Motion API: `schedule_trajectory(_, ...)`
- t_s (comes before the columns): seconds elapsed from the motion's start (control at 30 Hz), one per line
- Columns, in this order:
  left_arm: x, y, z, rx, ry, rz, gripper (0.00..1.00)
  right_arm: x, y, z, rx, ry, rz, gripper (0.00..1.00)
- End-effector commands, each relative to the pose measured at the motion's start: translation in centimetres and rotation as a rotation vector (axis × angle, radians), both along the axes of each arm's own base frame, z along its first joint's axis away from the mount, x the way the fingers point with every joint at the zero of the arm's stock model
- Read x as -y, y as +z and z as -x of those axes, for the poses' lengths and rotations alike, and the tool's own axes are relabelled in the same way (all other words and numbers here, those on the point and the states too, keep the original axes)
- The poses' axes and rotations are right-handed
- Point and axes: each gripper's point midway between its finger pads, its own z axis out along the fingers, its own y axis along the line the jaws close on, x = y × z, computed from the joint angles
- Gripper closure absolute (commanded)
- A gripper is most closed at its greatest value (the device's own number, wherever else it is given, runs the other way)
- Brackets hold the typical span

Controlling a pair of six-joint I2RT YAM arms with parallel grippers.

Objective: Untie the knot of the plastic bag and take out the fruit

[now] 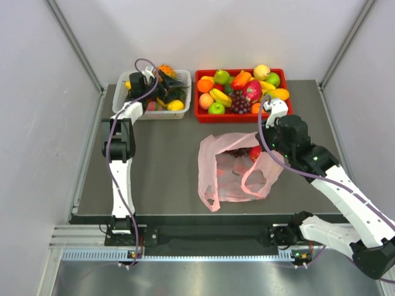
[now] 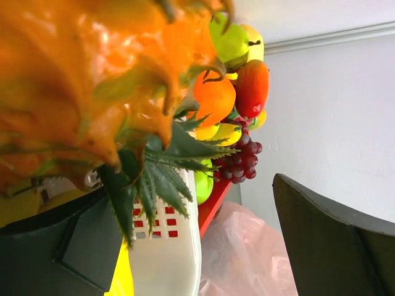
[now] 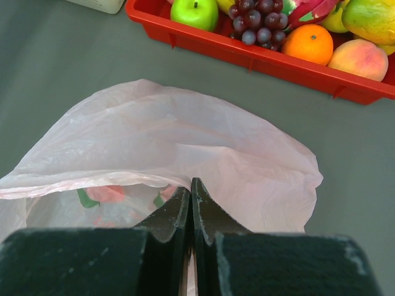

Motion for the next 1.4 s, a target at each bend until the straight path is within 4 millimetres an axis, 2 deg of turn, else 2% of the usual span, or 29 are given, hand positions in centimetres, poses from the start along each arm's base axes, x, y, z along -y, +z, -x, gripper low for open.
schedule_trajectory(0.0,-0.9,8.5,1.2,0.176,0.02,-0.04,0.01,0.1,2.3,-1.0,0.067,-0.023,-0.031,1.0)
schedule_trajectory(0.07,-0.9,11.6,2.4,0.232,0.024,-0.05,0.01,0.1,2.5,-1.0,0.071,-0.024,-0.035,1.0)
schedule_trajectory(0.17,-1.0,14.5,4.6,0.267,0.021,-0.055,0.01,0.0,2.9,-1.1,0.076,-0.023,-0.04,1.0)
schedule_trajectory(0.23,-1.4,13.8,5.5,0.21,0.049,-0.1,0.01,-0.1,3.0,-1.1,0.073,-0.018,-0.039,1.0)
schedule_trajectory(0.27,-1.6,15.3,6.5,0.224,0.068,-0.12,0.01,-0.2,3.3,-1.1,0.075,-0.017,-0.045,1.0)
schedule_trajectory(0.3,-2.1,14.2,7.0,0.177,0.092,-0.146,0.01,-0.2,3.4,-1.1,0.076,-0.018,-0.049,1.0)
schedule_trajectory(0.33,-2.2,15.9,8.1,0.202,0.107,-0.158,0.01,-0.2,3.5,-1.0,0.076,-0.018,-0.053,1.0)
schedule_trajectory(0.4,-3.0,14.9,9.1,0.156,0.148,-0.22,0.01,-0.1,3.8,-0.9,0.078,-0.018,-0.054,1.0)
schedule_trajectory(0.47,-3.3,17.1,11.1,0.206,0.18,-0.25,0.01,-0.1,4.0,-0.8,0.082,-0.02,-0.062,1.0)
schedule_trajectory(0.5,-3.1,16.1,12.0,0.193,0.18,-0.261,0.01,0.0,4.0,-0.8,0.081,-0.022,-0.058,1.0)
schedule_trajectory(0.53,-2.2,18.3,13.9,0.25,0.169,-0.254,0.01,0.1,4.1,-0.7,0.084,-0.022,-0.06,1.0)
schedule_trajectory(0.57,-1.5,18.5,15.0,0.261,0.155,-0.251,0.01,0.1,3.9,-0.7,0.08,-0.023,-0.057,1.0)
schedule_trajectory(0.6,-0.6,17.2,16.3,0.249,0.13,-0.25,0.01,0.1,3.9,-0.7,0.079,-0.023,-0.056,1.0)
schedule_trajectory(0.63,1.6,18.9,18.8,0.307,0.088,-0.236,0.01,0.0,3.8,-0.6,0.074,-0.019,-0.055,1.0)
schedule_trajectory(0.67,2.9,19.0,20.2,0.326,0.063,-0.231,0.01,0.0,3.8,-0.7,0.073,-0.019,-0.054,1.0)
schedule_trajectory(0.7,4.2,17.1,21.8,0.315,0.033,-0.237,0.01,-0.1,3.8,-0.6,0.07,-0.016,-0.056,1.0)
schedule_trajectory(0.73,7.1,18.4,25.3,0.37,-0.036,-0.217,0.01,-0.1,3.7,-0.6,0.065,-0.013,-0.055,1.0)
schedule_trajectory(0.77,8.3,18.5,26.8,0.397,-0.052,-0.206,0.01,-0.1,3.7,-0.5,0.063,-0.012,-0.056,1.0)
schedule_trajectory(0.8,9.4,16.6,28.5,0.375,-0.082,-0.212,0.01,-0.2,3.7,-0.5,0.064,-0.008,-0.056,1.0)
schedule_trajectory(0.83,11.5,17.8,32.1,0.429,-0.148,-0.178,0.02,-0.1,3.8,-0.4,0.063,-0.008,-0.058,1.0)
schedule_trajectory(0.87,12.2,18.0,33.7,0.45,-0.163,-0.165,0.05,-0.1,3.8,-0.3,0.06,-0.006,-0.055,1.0)
schedule_trajectory(0.9,12.5,16.5,34.6,0.433,-0.144,-0.179,0.07,-0.1,3.7,-0.3,0.056,-0.006,-0.053,1.0)
schedule_trajectory(0.93,13.5,17.7,37.7,0.474,-0.191,-0.144,0.1,-0.1,3.8,-0.3,0.058,-0.004,-0.054,1.0)
schedule_trajectory(1.0,13.9,17.3,39.6,0.479,-0.18,-0.126,0.24,-0.2,3.6,-0.2,0.05,-0.001,-0.049,1.0)
schedule_trajectory(1.03,14.5,18.2,41.9,0.506,-0.215,-0.089,0.32,-0.1,3.6,-0.2,0.05,-0.001,-0.05,1.0)
schedule_trajectory(1.17,16.4,19.0,46.0,0.534,-0.29,0.003,0.69,-0.2,2.9,-0.3,0.03,0.0,-0.038,1.0)
schedule_trajectory(1.2,17.0,19.7,46.7,0.561,-0.307,0.036,0.72,-0.2,2.9,-0.3,0.031,-0.003,-0.037,1.0)
schedule_trajectory(1.23,18.3,18.6,47.7,0.546,-0.355,0.025,0.73,-0.1,2.7,-0.2,0.025,-0.004,-0.034,1.0)
schedule_trajectory(1.37,21.3,16.1,47.4,0.521,-0.367,-0.023,0.85,-0.1,2.6,-0.1,0.021,-0.003,-0.037,1.0)
